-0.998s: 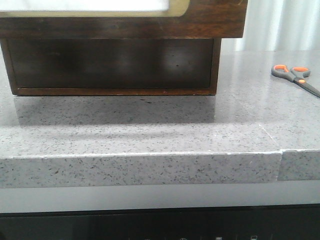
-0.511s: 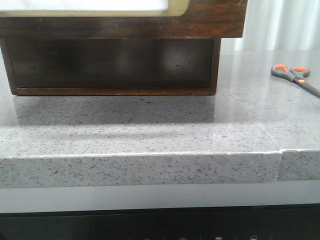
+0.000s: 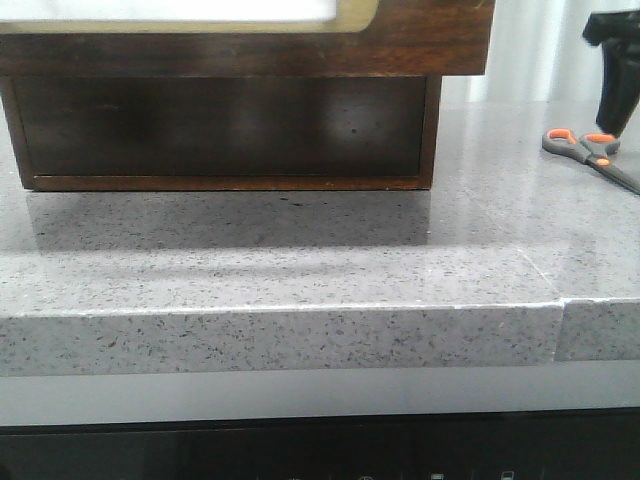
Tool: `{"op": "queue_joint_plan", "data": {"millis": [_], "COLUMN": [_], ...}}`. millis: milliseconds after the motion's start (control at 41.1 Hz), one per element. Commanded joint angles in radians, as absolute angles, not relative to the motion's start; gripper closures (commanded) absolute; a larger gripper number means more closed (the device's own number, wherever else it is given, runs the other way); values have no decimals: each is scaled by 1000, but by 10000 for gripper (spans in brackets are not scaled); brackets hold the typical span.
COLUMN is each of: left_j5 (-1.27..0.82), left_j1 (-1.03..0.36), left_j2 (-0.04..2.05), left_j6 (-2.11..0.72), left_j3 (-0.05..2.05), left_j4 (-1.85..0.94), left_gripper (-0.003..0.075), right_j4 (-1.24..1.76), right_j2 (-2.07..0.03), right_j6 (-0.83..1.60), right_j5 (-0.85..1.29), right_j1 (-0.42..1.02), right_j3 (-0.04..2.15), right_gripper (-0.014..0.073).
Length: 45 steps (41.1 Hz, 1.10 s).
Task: Put scissors in drawer with both arms
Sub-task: 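Lower the right gripper onto the scissors and grasp them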
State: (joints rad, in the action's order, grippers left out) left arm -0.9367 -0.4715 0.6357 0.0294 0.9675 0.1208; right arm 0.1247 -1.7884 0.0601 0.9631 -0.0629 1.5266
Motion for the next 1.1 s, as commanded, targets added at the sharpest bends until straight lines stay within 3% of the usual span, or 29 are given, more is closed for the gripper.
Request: {"op": "queue_joint_plan", "data": {"millis": [0, 438, 608, 779, 998, 1071], "left_j5": [-859, -859, -859, -859, -859, -859], "left_j1": [-480, -480, -480, -480, -480, -480], "left_j2": [640, 640, 640, 640, 640, 640], "left_j6": [39, 39, 39, 39, 39, 39], "left_j3": [1000, 1000, 1000, 1000, 1000, 1000], "left_j4": [120, 120, 120, 120, 120, 120], "left_gripper": [312, 312, 312, 312, 312, 312], "right_j4": [133, 132, 118, 117, 117, 117], "right_j2": [-1780, -1885, -1906, -1915, -1914, -1913], "right_j6": [86, 124, 124, 124, 124, 124], "right_j5": [929, 923, 925, 934, 947, 947], "right_j1": [-69, -57, -57, -57, -57, -57], "right_j3": [1589, 1679, 1679, 1679, 1679, 1679], "right_gripper": [55, 62, 198, 258, 518, 562]}}
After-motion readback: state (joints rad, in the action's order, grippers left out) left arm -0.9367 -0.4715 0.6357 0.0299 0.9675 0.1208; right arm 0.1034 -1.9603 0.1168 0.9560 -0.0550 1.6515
